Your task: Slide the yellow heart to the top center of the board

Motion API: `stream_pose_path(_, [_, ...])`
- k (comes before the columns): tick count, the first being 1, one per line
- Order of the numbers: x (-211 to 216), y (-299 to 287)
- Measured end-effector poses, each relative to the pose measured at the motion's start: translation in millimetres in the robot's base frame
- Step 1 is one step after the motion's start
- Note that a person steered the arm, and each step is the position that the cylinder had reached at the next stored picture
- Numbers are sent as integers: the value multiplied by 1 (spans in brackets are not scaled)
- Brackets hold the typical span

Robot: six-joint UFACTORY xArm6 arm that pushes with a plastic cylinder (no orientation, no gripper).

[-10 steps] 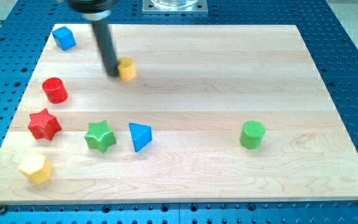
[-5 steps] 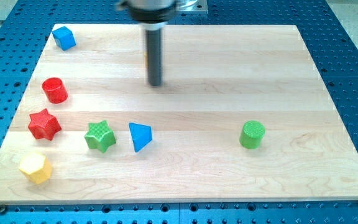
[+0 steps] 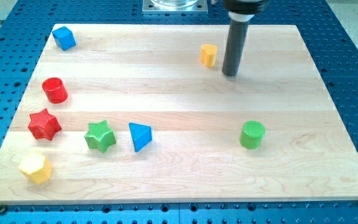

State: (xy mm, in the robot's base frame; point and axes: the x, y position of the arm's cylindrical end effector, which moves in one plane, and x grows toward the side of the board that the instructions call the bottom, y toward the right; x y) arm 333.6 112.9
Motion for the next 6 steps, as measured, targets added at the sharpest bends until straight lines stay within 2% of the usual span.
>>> stream_pose_path(1, [-38, -81])
stream_pose_path(2, [-8, -73])
stream_pose_path(3, [-22, -157])
stream_pose_path(5, [-77, -91])
stream_pose_path(6, [-62, -93])
